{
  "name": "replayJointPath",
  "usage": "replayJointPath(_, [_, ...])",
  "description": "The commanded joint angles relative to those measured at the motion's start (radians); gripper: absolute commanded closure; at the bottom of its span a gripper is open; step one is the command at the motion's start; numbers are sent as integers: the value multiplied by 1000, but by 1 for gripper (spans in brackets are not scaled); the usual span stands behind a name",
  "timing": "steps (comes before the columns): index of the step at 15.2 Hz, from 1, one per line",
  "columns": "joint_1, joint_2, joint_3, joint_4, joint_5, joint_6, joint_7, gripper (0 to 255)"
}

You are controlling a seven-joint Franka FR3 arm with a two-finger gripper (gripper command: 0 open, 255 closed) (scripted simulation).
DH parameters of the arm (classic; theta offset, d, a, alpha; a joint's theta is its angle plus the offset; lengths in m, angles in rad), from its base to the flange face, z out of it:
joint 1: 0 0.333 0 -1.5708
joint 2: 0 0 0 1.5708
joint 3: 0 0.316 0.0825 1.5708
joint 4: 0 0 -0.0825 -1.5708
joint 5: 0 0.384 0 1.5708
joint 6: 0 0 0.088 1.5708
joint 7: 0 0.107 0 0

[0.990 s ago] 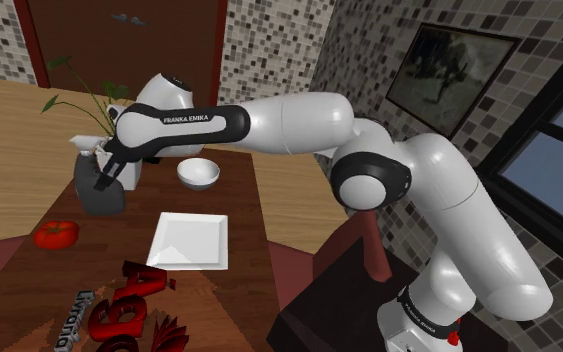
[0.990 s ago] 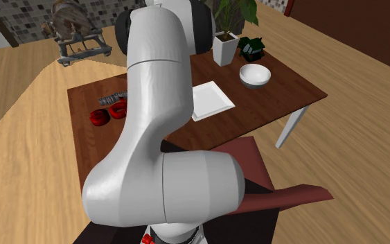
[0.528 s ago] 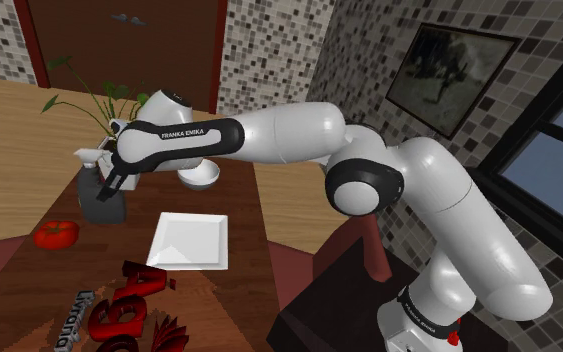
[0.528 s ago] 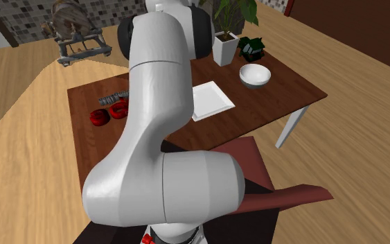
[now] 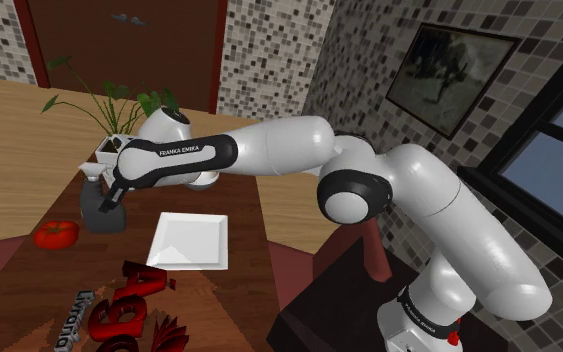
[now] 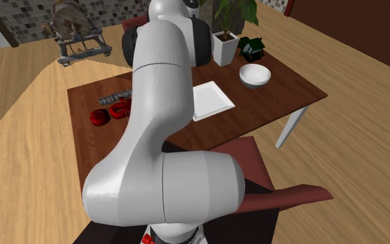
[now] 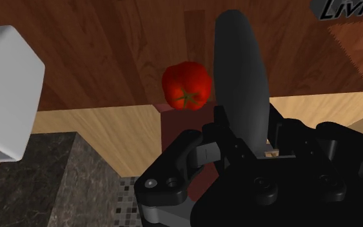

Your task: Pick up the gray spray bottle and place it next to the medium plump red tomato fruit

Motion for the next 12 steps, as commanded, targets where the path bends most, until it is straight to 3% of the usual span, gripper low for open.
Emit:
replayJointPath(1, [-2,18,6,5,4,14,-8,255])
replayJointPath(12, [-13,152,26,101,10,53,-26,255])
